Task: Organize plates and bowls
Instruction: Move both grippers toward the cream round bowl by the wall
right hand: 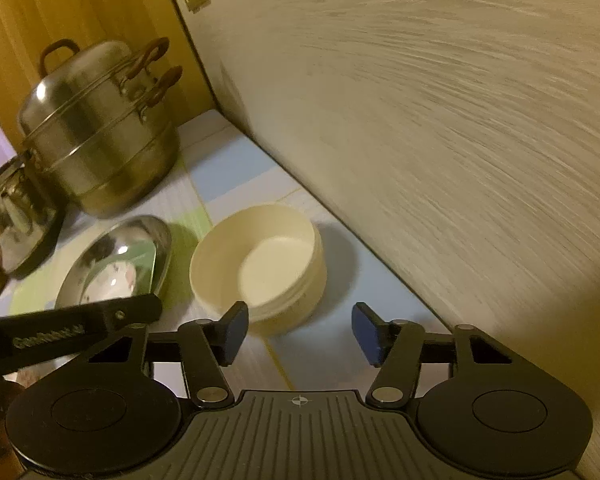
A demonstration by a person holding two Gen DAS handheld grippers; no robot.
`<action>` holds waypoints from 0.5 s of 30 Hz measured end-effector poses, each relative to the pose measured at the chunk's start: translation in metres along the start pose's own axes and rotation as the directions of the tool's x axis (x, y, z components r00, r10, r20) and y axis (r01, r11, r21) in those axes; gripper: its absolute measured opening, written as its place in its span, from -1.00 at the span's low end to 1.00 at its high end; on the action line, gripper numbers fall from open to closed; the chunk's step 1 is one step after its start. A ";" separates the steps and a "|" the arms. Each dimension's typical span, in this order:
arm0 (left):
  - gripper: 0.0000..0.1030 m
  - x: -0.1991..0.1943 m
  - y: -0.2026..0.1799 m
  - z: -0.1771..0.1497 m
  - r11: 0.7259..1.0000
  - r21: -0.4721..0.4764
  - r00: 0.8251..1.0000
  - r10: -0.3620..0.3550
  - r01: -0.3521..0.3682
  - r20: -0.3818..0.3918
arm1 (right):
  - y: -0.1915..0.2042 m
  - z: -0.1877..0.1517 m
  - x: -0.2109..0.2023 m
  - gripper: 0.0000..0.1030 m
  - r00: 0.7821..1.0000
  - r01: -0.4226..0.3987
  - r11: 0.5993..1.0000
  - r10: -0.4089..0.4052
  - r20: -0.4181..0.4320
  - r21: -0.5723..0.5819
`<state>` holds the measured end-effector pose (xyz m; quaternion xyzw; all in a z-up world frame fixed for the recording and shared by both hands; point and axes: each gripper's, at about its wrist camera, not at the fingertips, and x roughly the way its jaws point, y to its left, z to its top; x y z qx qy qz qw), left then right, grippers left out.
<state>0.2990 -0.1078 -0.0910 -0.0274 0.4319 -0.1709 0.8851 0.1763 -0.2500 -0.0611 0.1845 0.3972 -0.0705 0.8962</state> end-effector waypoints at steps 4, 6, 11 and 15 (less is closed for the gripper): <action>-0.44 0.021 0.001 0.010 1.000 -0.001 1.000 -0.011 0.011 -0.012 | 0.001 0.007 0.018 0.00 1.000 0.017 1.000 -0.017 0.012 -0.001; -0.44 0.031 0.001 0.014 1.000 0.004 1.000 -0.015 0.015 -0.017 | 0.001 0.010 0.026 -0.05 1.000 0.021 1.000 -0.021 0.014 0.007; -0.50 0.052 -0.001 0.023 1.000 0.015 0.999 -0.014 0.015 -0.042 | 0.000 0.016 0.045 -0.16 0.999 0.042 0.999 -0.042 0.013 0.009; -0.58 0.063 -0.001 0.026 1.000 0.021 0.998 -0.003 0.004 -0.057 | 0.000 0.018 0.056 -0.28 0.999 0.051 0.999 -0.051 0.002 0.006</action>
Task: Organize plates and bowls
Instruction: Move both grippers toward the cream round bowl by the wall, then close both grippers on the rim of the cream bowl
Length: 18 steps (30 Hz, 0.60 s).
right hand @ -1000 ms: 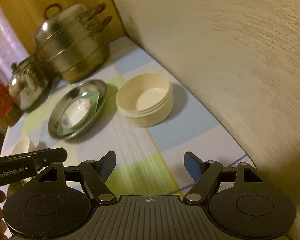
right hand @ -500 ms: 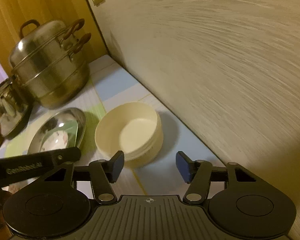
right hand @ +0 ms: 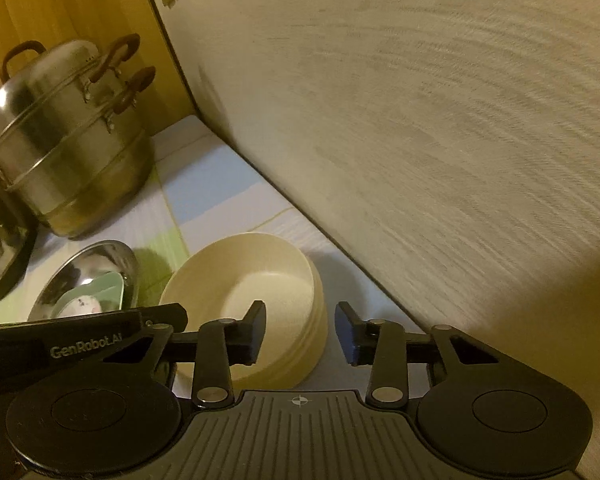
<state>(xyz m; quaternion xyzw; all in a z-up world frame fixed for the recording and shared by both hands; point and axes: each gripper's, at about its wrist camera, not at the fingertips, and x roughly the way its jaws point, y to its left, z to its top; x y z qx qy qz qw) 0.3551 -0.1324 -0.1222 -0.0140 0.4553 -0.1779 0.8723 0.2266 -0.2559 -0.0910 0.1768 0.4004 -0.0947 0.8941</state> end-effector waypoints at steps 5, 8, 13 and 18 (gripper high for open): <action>-0.63 0.008 0.002 0.000 1.000 0.010 1.000 0.000 0.000 -0.007 | 0.000 0.000 0.009 -0.43 1.000 0.003 1.000 -0.003 -0.013 -0.003; -0.71 0.010 0.003 -0.001 1.000 0.021 1.000 0.011 -0.011 -0.008 | 0.000 -0.001 0.010 -0.51 1.000 0.011 1.000 -0.011 -0.013 -0.011; -0.81 0.010 0.004 -0.003 0.999 0.030 1.000 0.024 -0.023 -0.004 | -0.001 -0.003 0.011 -0.69 1.000 0.019 1.000 -0.020 -0.011 -0.023; -0.82 0.001 0.004 -0.010 0.999 0.028 1.000 0.030 -0.030 -0.002 | -0.001 -0.004 0.000 -0.70 1.000 0.000 1.000 0.000 -0.004 -0.027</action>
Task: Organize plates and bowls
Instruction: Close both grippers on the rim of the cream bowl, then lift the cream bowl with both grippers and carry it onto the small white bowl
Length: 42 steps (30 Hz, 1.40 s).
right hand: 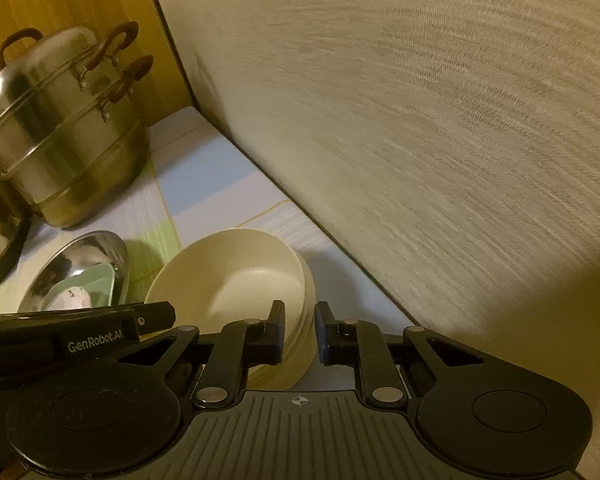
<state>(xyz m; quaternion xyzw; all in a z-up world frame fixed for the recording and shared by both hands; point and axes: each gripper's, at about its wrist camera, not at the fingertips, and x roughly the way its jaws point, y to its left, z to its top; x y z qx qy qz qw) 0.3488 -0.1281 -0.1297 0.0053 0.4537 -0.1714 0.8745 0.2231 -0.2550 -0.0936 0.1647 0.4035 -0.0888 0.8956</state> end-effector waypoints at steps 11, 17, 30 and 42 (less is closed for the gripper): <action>-0.82 -0.062 0.004 -0.030 0.998 -0.067 0.998 0.024 -0.021 0.057 | 0.010 -0.011 -0.051 -0.72 0.996 -0.090 0.995 0.091 0.019 -0.030; -0.81 -0.106 0.008 -0.055 0.991 -0.124 0.993 0.064 -0.051 0.102 | 0.021 -0.024 -0.081 -0.72 0.987 -0.161 0.984 0.162 0.007 -0.071; -0.81 -0.194 0.025 -0.115 0.952 -0.265 0.963 0.206 -0.155 0.175 | 0.061 -0.058 -0.132 -0.72 0.947 -0.321 0.925 0.319 -0.044 -0.203; -0.81 -0.252 0.063 -0.159 0.869 -0.424 0.916 0.359 -0.257 0.181 | 0.123 -0.084 -0.150 -0.72 0.887 -0.460 0.831 0.443 -0.129 -0.313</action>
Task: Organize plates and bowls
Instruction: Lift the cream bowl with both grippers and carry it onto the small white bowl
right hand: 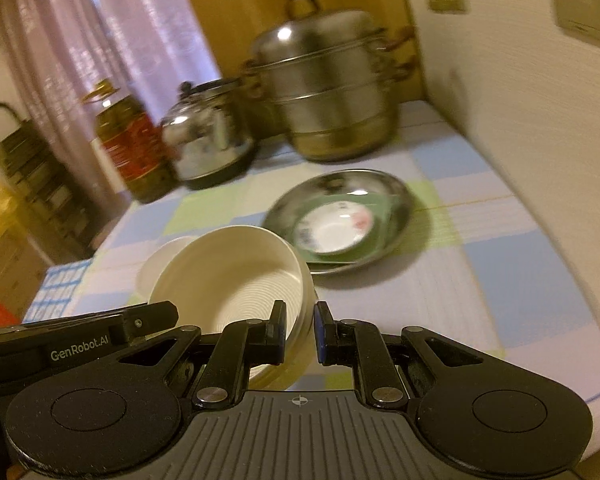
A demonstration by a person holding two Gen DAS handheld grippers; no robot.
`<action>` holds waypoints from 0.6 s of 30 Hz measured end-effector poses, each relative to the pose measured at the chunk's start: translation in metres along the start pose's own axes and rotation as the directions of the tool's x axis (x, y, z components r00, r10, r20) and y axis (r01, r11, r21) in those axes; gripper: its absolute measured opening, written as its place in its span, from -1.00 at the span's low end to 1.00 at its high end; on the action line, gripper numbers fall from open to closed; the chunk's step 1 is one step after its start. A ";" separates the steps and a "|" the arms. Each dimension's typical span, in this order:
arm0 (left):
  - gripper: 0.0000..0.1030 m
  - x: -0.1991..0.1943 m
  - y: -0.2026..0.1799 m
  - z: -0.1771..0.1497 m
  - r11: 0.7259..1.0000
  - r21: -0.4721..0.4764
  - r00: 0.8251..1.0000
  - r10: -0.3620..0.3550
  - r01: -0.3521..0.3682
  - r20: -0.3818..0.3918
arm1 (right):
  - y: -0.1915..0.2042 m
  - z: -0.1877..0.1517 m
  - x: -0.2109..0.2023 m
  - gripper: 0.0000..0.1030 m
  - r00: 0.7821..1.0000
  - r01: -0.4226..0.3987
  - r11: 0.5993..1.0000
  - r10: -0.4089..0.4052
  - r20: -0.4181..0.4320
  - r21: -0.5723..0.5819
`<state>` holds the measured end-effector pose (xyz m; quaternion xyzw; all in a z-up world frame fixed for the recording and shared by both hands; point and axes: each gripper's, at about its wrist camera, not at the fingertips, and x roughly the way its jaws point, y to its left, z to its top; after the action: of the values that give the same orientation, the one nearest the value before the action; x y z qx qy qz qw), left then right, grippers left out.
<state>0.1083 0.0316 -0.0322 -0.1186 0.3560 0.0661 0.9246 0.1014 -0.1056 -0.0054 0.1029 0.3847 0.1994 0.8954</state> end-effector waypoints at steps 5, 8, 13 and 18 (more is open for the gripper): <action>-0.81 -0.010 0.031 0.004 0.999 -0.032 0.999 0.042 -0.041 0.013 | 0.029 0.005 0.017 -0.72 0.999 -0.043 0.998 0.043 -0.017 -0.034; -0.81 -0.010 0.052 0.012 0.997 -0.047 0.998 0.054 -0.054 0.014 | 0.047 0.010 0.030 -0.72 0.998 -0.060 0.997 0.059 -0.023 -0.049; -0.81 -0.004 0.084 0.029 0.996 -0.055 0.998 0.064 -0.063 0.014 | 0.074 0.020 0.055 -0.72 0.997 -0.073 0.996 0.071 -0.038 -0.053; -0.81 0.008 0.110 0.049 0.997 -0.050 0.998 0.056 -0.055 0.013 | 0.092 0.034 0.081 -0.72 0.997 -0.067 0.997 0.065 -0.050 -0.031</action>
<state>0.1227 0.1506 -0.0208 -0.1312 0.3506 0.1013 0.9217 0.1516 0.0119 -0.0034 0.0959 0.3995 0.2377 0.8802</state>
